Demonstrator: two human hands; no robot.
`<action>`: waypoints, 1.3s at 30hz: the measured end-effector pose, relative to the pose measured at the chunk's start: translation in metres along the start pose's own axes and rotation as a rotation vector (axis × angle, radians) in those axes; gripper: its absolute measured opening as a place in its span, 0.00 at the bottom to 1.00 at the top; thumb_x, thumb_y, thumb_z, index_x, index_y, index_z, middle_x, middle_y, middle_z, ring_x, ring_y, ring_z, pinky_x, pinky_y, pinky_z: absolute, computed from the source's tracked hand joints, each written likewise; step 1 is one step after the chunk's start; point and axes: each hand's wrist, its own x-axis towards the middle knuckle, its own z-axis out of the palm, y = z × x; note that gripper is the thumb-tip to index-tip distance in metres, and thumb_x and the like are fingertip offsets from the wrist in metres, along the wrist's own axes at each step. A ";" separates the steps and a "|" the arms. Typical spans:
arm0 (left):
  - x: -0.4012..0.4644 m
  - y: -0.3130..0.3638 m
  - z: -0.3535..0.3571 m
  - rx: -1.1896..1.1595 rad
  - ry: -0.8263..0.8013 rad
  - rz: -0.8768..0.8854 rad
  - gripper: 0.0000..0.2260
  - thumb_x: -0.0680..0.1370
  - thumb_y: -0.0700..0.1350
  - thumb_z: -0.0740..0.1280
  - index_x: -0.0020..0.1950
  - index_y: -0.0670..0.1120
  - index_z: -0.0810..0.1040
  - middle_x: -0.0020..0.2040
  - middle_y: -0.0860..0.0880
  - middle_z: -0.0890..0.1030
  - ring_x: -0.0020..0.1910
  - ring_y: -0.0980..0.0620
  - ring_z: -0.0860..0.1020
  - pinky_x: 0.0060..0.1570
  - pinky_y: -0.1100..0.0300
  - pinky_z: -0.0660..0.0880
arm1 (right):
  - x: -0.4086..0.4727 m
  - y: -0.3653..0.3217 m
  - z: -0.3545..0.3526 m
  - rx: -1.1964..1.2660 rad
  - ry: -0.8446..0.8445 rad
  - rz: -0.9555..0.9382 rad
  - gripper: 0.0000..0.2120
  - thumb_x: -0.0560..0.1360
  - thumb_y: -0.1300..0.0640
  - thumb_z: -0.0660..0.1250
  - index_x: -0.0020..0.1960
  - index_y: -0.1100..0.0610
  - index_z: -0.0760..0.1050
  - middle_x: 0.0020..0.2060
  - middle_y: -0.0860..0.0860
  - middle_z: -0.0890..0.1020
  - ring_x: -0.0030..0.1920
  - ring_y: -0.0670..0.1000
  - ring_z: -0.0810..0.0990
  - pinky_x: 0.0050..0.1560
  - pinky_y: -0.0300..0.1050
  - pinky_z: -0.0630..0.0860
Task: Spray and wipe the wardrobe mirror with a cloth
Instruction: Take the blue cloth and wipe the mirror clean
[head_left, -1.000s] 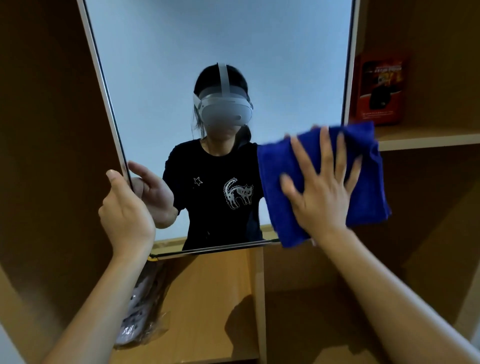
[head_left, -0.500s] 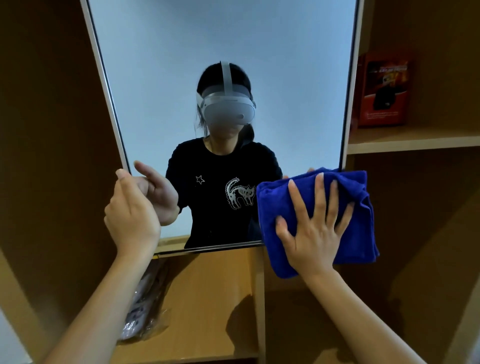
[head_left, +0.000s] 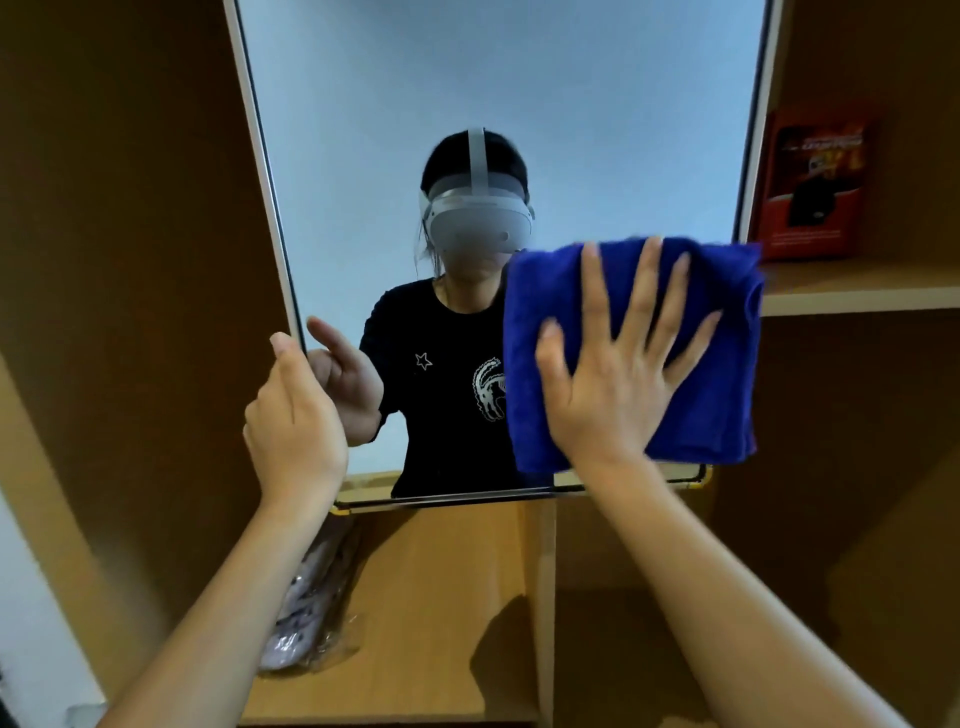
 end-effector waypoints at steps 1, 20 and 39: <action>0.000 -0.001 0.000 -0.003 -0.001 -0.003 0.28 0.84 0.54 0.42 0.44 0.38 0.74 0.38 0.51 0.73 0.46 0.50 0.70 0.50 0.53 0.63 | -0.016 -0.007 0.005 0.006 -0.016 -0.014 0.30 0.78 0.38 0.53 0.78 0.44 0.52 0.79 0.56 0.53 0.78 0.60 0.49 0.72 0.70 0.47; 0.014 -0.001 -0.002 -0.252 0.029 -0.206 0.31 0.81 0.63 0.43 0.37 0.49 0.79 0.41 0.48 0.81 0.45 0.49 0.79 0.46 0.53 0.74 | -0.084 -0.042 0.028 0.026 -0.107 -0.371 0.32 0.74 0.35 0.59 0.76 0.37 0.55 0.78 0.44 0.52 0.79 0.48 0.45 0.74 0.61 0.44; 0.104 0.087 -0.005 -0.133 0.064 0.151 0.17 0.84 0.52 0.52 0.59 0.44 0.75 0.45 0.53 0.76 0.44 0.59 0.74 0.41 0.71 0.67 | 0.143 -0.001 -0.040 -0.012 0.045 -0.155 0.29 0.80 0.35 0.45 0.79 0.41 0.49 0.79 0.51 0.49 0.79 0.56 0.44 0.74 0.66 0.41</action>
